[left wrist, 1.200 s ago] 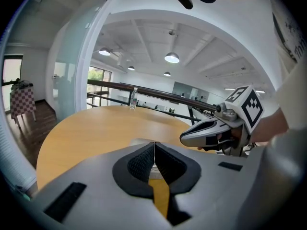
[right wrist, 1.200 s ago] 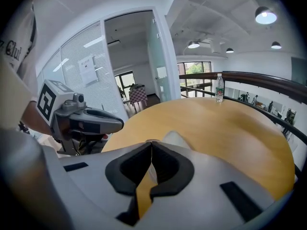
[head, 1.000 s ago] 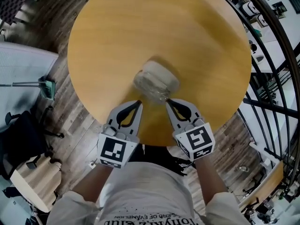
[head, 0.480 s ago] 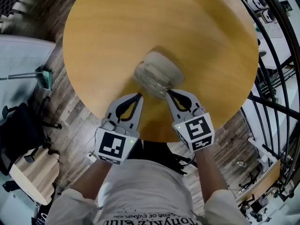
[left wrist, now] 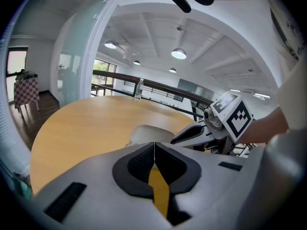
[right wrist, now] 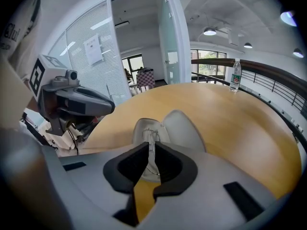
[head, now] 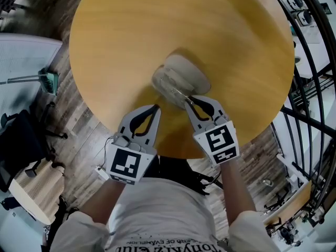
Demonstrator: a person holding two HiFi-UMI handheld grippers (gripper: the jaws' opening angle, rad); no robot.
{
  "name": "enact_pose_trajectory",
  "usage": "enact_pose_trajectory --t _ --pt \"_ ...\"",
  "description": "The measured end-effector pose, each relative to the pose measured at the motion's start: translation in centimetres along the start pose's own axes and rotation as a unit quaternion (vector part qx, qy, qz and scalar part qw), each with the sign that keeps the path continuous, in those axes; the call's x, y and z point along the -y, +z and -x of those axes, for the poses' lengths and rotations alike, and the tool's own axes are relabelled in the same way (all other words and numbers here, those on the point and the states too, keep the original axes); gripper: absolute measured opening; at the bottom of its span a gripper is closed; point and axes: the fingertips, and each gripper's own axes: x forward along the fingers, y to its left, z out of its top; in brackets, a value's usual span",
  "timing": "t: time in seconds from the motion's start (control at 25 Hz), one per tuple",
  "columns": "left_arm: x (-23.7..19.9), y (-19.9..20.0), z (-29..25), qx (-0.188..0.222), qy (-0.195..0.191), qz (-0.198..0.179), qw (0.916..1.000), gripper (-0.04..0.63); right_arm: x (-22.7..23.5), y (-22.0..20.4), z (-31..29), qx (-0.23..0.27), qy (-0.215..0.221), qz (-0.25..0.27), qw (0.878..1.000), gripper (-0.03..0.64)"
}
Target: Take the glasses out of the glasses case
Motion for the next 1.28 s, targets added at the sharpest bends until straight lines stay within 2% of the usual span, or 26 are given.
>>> enact_pose_trajectory --t 0.32,0.92,1.28 --pt "-0.4 -0.3 -0.5 -0.006 0.003 0.011 0.9999 0.025 0.5 -1.1 -1.4 -0.022 0.012 0.010 1.000 0.072" --pt "-0.7 -0.8 -1.5 -0.014 0.010 0.026 0.9995 0.025 1.0 -2.6 -3.2 -0.068 0.052 0.053 0.995 0.072" --pt "-0.9 -1.1 -1.5 -0.016 0.012 0.025 0.9995 0.025 0.4 -3.4 -4.0 -0.098 0.068 0.053 0.991 0.060"
